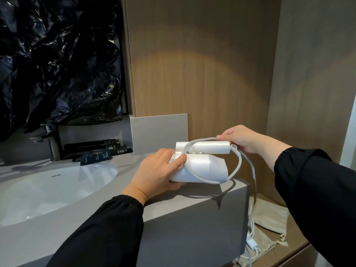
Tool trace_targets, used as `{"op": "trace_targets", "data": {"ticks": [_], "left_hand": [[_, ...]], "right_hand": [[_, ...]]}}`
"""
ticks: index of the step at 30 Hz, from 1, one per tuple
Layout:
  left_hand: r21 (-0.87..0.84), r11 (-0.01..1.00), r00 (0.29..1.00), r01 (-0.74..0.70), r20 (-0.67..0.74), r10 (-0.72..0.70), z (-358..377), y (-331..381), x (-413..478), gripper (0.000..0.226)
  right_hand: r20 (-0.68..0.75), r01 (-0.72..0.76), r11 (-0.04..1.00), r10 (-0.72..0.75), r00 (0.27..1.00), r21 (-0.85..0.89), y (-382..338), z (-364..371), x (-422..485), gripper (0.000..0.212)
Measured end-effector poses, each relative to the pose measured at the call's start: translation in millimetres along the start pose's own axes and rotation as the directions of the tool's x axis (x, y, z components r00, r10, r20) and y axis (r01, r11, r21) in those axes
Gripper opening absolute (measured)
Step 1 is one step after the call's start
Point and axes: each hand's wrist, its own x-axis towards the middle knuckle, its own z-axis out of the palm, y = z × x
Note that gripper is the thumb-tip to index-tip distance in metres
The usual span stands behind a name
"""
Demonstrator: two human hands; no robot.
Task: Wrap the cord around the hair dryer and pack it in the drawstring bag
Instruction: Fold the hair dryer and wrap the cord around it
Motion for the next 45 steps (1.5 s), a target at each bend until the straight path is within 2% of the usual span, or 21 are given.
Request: {"op": "trace_targets", "data": {"ticks": [2,3,5,7,9,12,16,18,20,22,25,27,29,32,34,35,38,40,42,45], "left_hand": [[-0.002,1.000,1.000,0.022,-0.019,-0.022,0.3,-1.6,-0.5,0.071],[-0.005,0.999,0.999,0.033,-0.029,-0.033,0.5,-2.4,-0.8,0.071],[-0.015,0.998,0.997,0.066,-0.050,-0.067,1.0,-3.3,-1.6,0.076],[-0.032,0.993,0.991,0.116,-0.061,-0.118,0.8,-2.7,-1.6,0.082],[-0.032,0.988,0.987,0.151,-0.058,-0.153,1.0,-2.4,-2.0,0.084],[-0.003,0.983,0.982,0.185,-0.032,-0.185,1.4,-3.5,-3.4,0.089],[-0.002,0.969,0.969,0.248,-0.019,-0.248,3.6,-3.3,-4.6,0.089],[0.006,0.959,0.959,0.283,-0.022,-0.283,5.1,-4.2,-4.8,0.086],[0.018,0.943,0.943,0.332,-0.023,-0.332,7.4,-4.7,-5.9,0.088],[0.005,0.915,0.915,0.403,-0.007,-0.403,9.1,-4.9,-6.2,0.088],[-0.055,0.842,0.844,0.536,0.010,-0.536,7.8,-6.1,-5.0,0.082],[-0.065,0.813,0.814,0.579,-0.010,-0.581,6.9,-6.5,-5.5,0.080],[-0.040,0.805,0.805,0.592,0.008,-0.593,6.8,-5.6,-4.6,0.080],[0.007,0.823,0.823,0.567,0.043,-0.567,10.8,-0.6,-0.2,0.083],[0.017,0.839,0.839,0.544,0.027,-0.544,13.8,5.0,4.0,0.086],[0.016,0.844,0.844,0.537,0.013,-0.537,14.2,8.1,6.3,0.086],[0.007,0.848,0.847,0.530,-0.037,-0.530,13.4,18.6,15.3,0.084],[-0.007,0.856,0.855,0.517,-0.056,-0.516,13.5,26.1,21.9,0.083],[-0.021,0.876,0.874,0.482,-0.062,-0.483,15.0,31.0,26.1,0.085],[-0.012,0.906,0.903,0.424,-0.079,-0.423,16.7,30.8,26.2,0.088]], "right_hand": [[0.029,-0.080,0.994,0.077,0.997,0.081,1.5,2.1,-1.0,0.020],[0.074,-0.135,0.975,0.123,0.990,0.178,4.0,1.9,-1.9,0.019],[0.190,-0.236,0.886,0.172,0.967,0.398,10.6,1.5,-4.3,0.019],[0.254,-0.263,0.800,0.143,0.957,0.539,18.4,3.2,-4.8,0.016],[0.270,-0.245,0.762,0.096,0.958,0.599,23.7,9.0,-2.9,0.011],[0.266,-0.205,0.782,0.052,0.963,0.588,25.3,20.1,-2.6,0.025],[0.220,-0.081,0.897,-0.018,0.975,0.435,25.3,29.4,-11.9,0.022],[0.183,0.021,0.972,-0.065,0.981,0.234,22.8,35.4,-19.6,0.021],[0.168,0.102,0.995,-0.101,0.981,0.005,19.0,43.1,-26.1,0.023],[0.186,0.160,0.970,-0.125,0.975,-0.185,15.9,51.1,-31.4,0.030],[0.226,0.237,0.870,-0.150,0.963,-0.432,10.8,57.6,-40.1,0.034],[0.240,0.261,0.805,-0.153,0.959,-0.532,5.6,58.0,-44.2,0.032],[0.253,0.247,0.788,-0.121,0.960,-0.564,-1.3,58.8,-46.5,0.033],[0.258,0.129,0.897,-0.017,0.966,-0.422,-12.1,58.6,-49.0,0.028],[0.289,-0.019,0.985,0.069,0.955,-0.173,-16.9,53.4,-53.7,0.028],[0.328,-0.093,0.995,0.099,0.939,-0.032,-17.8,49.6,-55.4,0.032],[0.412,-0.278,0.909,0.135,0.901,0.310,-15.6,44.2,-57.5,0.058],[0.394,-0.352,0.820,0.170,0.903,0.451,-15.1,47.3,-57.1,0.064],[0.328,-0.356,0.768,0.202,0.923,0.531,-14.2,51.7,-57.9,0.064],[0.261,-0.335,0.753,0.222,0.940,0.567,-8.7,55.4,-61.7,0.061]]}}
